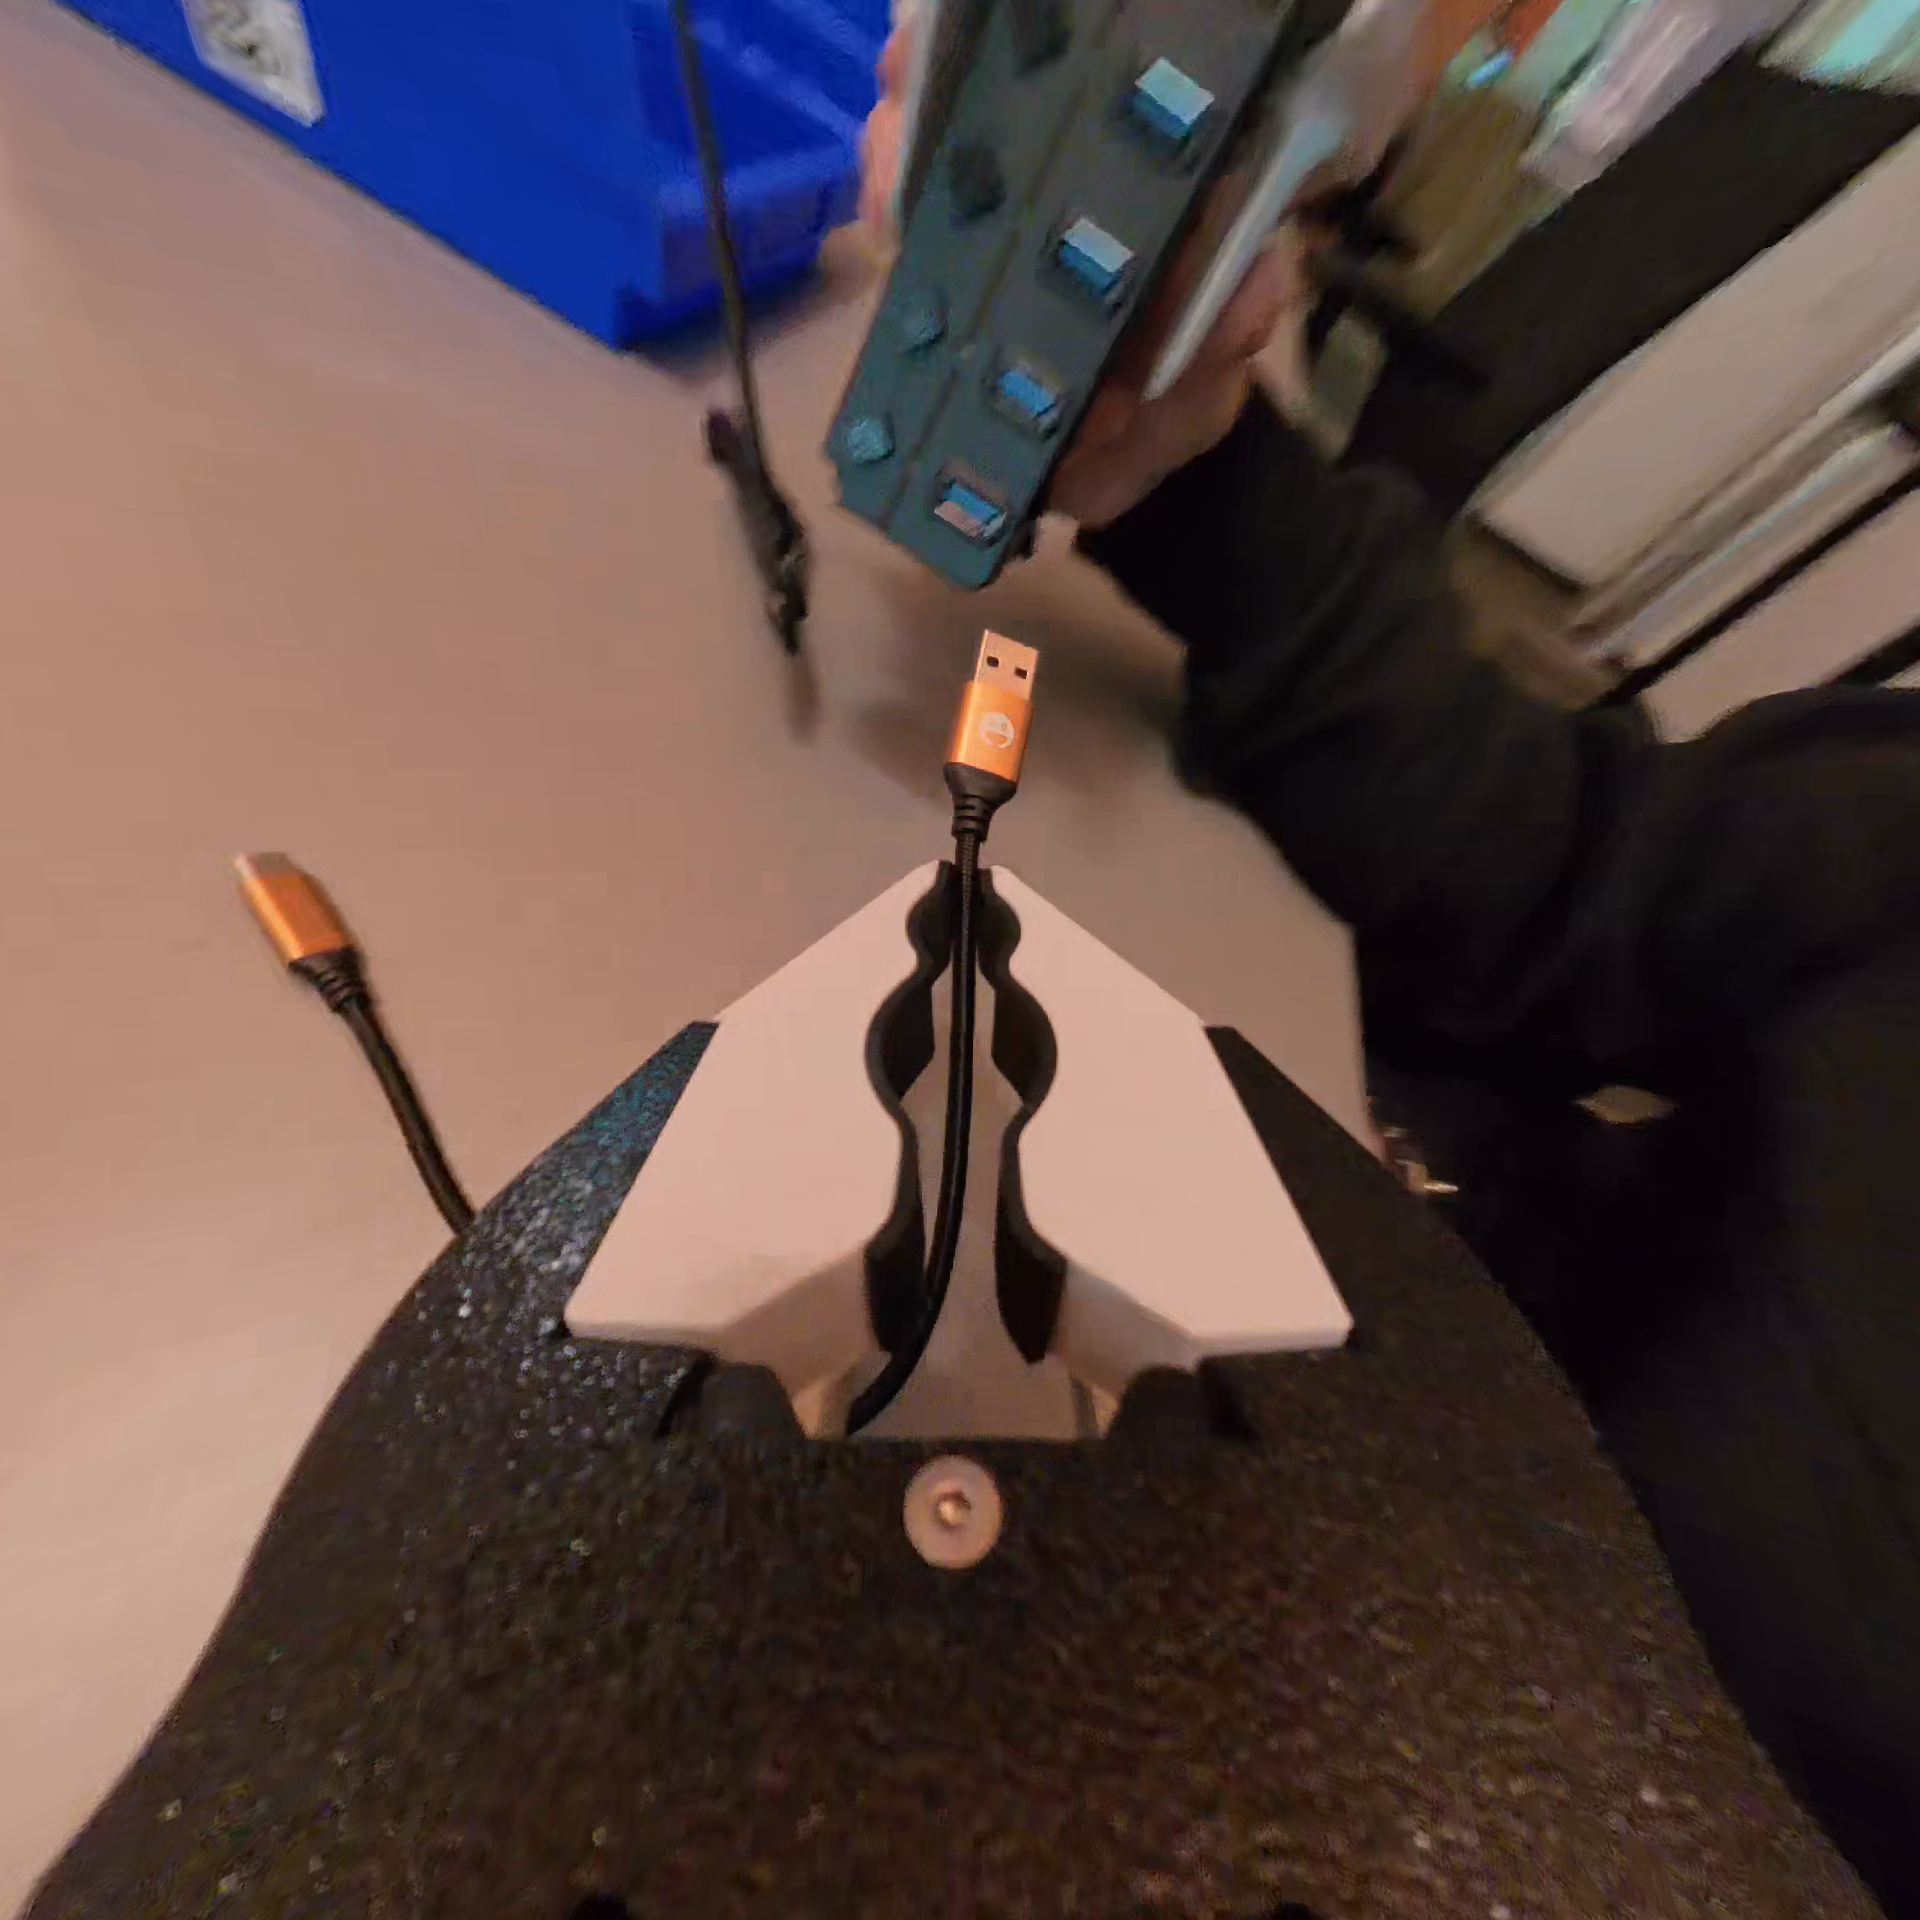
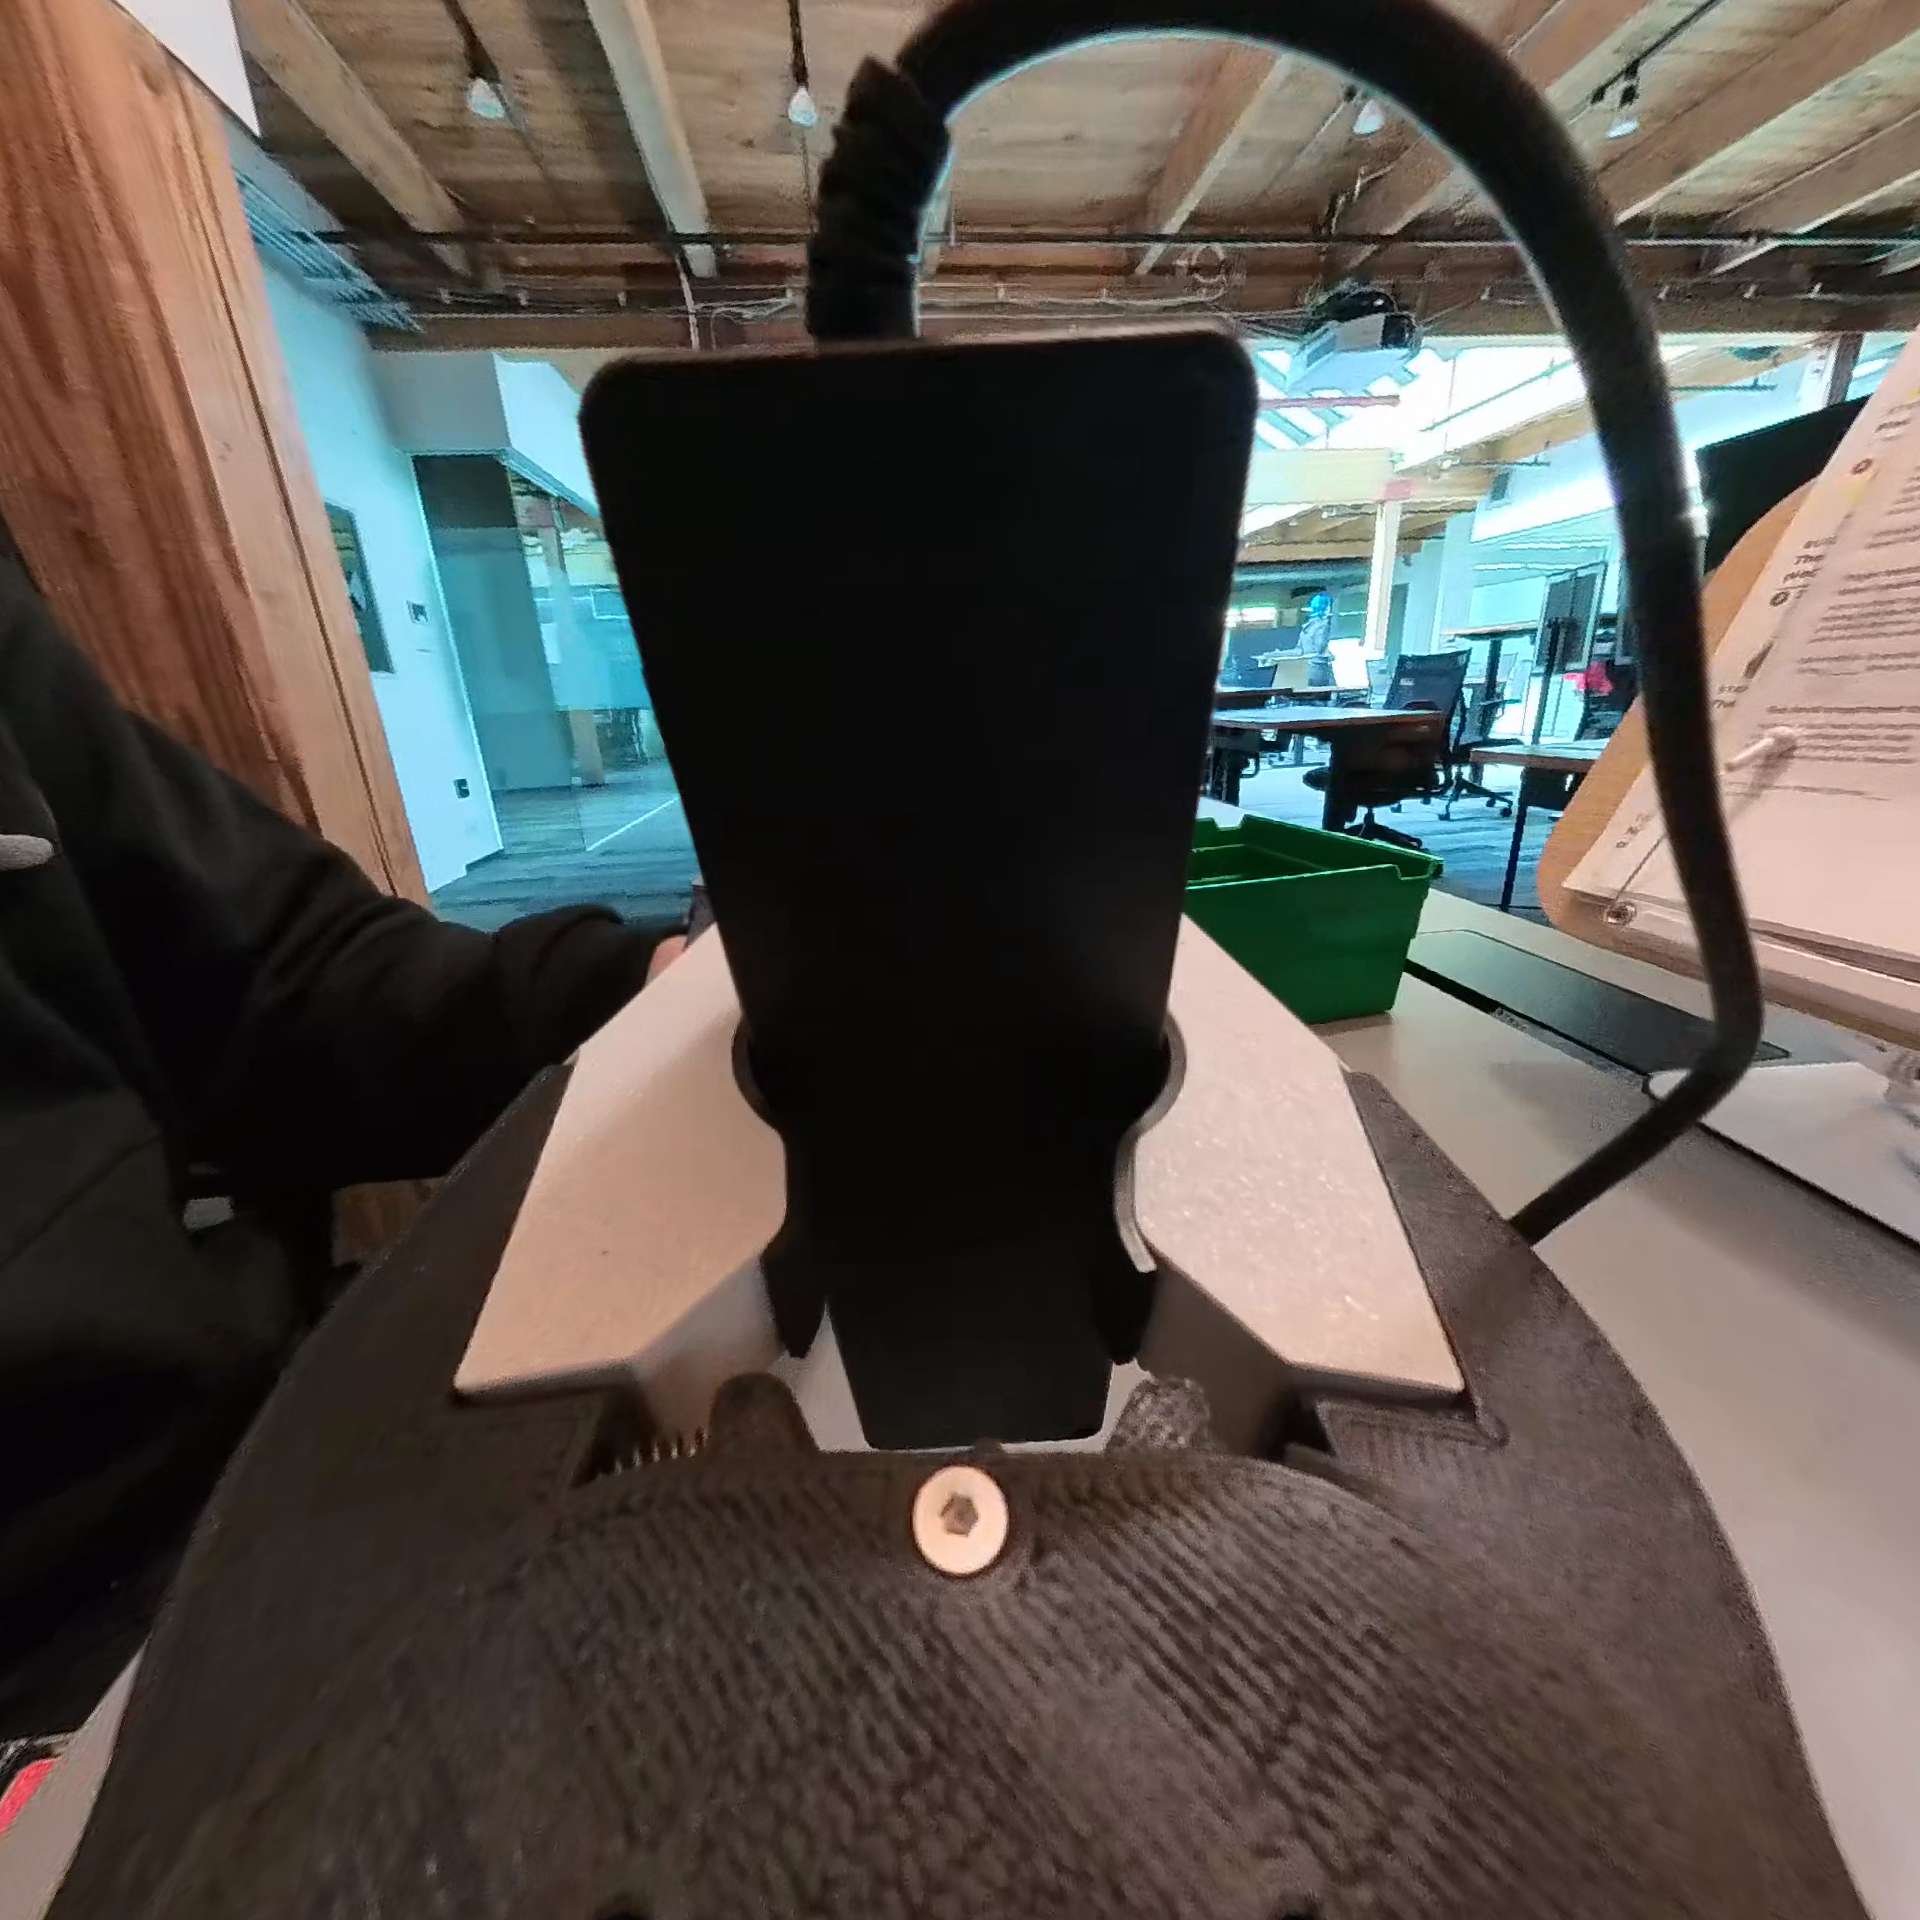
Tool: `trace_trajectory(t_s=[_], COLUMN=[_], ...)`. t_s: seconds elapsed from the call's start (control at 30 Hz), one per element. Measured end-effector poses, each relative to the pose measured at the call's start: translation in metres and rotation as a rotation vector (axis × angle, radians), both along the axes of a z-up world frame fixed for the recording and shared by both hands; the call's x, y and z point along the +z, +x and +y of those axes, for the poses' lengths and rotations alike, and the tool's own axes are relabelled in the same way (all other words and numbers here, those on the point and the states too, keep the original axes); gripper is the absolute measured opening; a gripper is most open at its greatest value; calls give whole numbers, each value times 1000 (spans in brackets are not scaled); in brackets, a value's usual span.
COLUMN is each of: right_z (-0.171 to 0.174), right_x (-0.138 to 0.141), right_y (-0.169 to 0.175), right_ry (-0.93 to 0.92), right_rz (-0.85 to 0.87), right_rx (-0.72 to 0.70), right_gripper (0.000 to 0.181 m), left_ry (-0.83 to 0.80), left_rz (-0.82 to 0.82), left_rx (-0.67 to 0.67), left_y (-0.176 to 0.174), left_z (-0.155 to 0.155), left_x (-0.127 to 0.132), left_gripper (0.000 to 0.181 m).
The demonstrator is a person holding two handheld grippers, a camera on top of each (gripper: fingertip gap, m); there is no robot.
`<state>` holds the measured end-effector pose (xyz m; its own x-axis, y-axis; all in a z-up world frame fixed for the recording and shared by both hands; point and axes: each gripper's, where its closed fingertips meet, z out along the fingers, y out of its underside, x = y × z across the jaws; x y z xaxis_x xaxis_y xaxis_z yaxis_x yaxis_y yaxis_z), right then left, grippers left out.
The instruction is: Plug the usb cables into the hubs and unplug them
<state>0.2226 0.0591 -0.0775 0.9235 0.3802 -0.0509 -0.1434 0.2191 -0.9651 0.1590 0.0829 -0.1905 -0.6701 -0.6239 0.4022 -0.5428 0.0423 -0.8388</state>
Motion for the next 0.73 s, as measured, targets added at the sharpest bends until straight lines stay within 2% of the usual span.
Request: trace_trajectory(t_s=[0.13,0.2,0.43,0.57,0.73], right_z=[0,1,6,4,3], right_x=[-2,-3,-11,-11,-12], right_y=[-3,-4,-9,-15,-26], right_ry=[-11,-19,-58,-55,-45], right_rz=[-9,-19,-40,-39,-53], right_rx=[11,13,33,70,135], right_gripper=[62,62,62,63,62], left_ry=[-289,-370,-392,-277,138], left_rz=[-55,-64,-111,-124,-106], left_rx=[-145,-176,-220,-142,55], left_y=[-21,-26,-32,-21,1], left_z=[-5,-4,-5,-2,17], left_x=[44,54,62,57,56], left_gripper=[2,2,2,2,2])
